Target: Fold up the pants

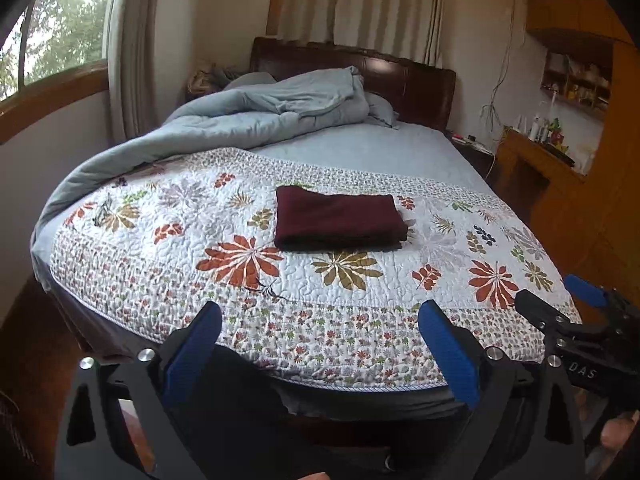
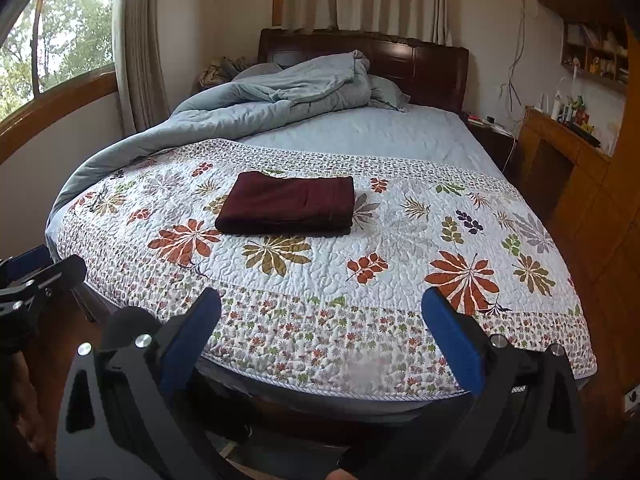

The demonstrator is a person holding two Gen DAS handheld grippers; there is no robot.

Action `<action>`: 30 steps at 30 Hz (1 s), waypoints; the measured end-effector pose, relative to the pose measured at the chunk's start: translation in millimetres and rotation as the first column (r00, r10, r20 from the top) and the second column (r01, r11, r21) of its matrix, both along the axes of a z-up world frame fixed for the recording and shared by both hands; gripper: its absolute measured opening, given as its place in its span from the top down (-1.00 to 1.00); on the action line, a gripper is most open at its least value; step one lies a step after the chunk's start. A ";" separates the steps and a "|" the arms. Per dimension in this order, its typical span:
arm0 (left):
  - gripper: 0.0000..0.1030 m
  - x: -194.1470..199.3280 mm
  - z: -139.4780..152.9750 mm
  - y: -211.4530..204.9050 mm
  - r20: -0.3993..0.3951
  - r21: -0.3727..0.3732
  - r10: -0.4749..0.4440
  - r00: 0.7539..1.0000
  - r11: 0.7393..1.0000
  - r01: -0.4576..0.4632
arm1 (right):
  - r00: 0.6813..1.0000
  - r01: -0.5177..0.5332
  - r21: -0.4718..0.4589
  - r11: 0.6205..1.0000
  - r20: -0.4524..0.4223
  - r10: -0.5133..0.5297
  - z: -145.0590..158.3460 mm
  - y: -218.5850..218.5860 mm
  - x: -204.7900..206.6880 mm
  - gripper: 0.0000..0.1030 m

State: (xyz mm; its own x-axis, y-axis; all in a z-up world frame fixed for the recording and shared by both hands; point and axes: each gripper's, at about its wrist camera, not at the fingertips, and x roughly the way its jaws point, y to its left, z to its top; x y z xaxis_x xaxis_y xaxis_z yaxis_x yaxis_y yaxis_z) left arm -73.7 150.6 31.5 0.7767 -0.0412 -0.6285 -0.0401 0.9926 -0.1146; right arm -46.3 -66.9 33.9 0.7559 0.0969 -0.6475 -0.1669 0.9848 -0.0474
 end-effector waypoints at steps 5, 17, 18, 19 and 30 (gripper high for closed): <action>-0.92 -1.2 2.1 3.1 0.003 -0.025 -0.001 1.000 1.000 0.001 | 1.000 -0.004 -0.011 1.000 0.006 0.004 2.4 3.0 -1.7 -0.94; -0.92 1.8 -2.4 -2.1 -0.037 -0.003 0.015 0.999 1.000 -0.015 | 1.000 -0.007 -0.012 1.000 -0.010 0.007 -3.3 3.6 -2.3 -0.94; -0.92 2.4 -3.2 -2.5 -0.041 -0.004 0.013 0.999 1.000 -0.013 | 1.000 -0.008 -0.012 1.000 -0.011 0.007 -3.7 3.9 -1.8 -0.94; -0.92 3.0 -3.9 -2.9 -0.045 -0.007 0.009 0.999 1.000 -0.010 | 1.000 -0.008 -0.012 1.000 -0.012 0.007 -3.9 3.9 -1.6 -0.94; -0.92 6.9 -2.5 -3.3 -0.047 0.010 0.033 0.998 0.999 -0.032 | 1.000 -0.004 -0.001 1.000 -0.023 0.004 -6.7 3.6 1.6 -0.94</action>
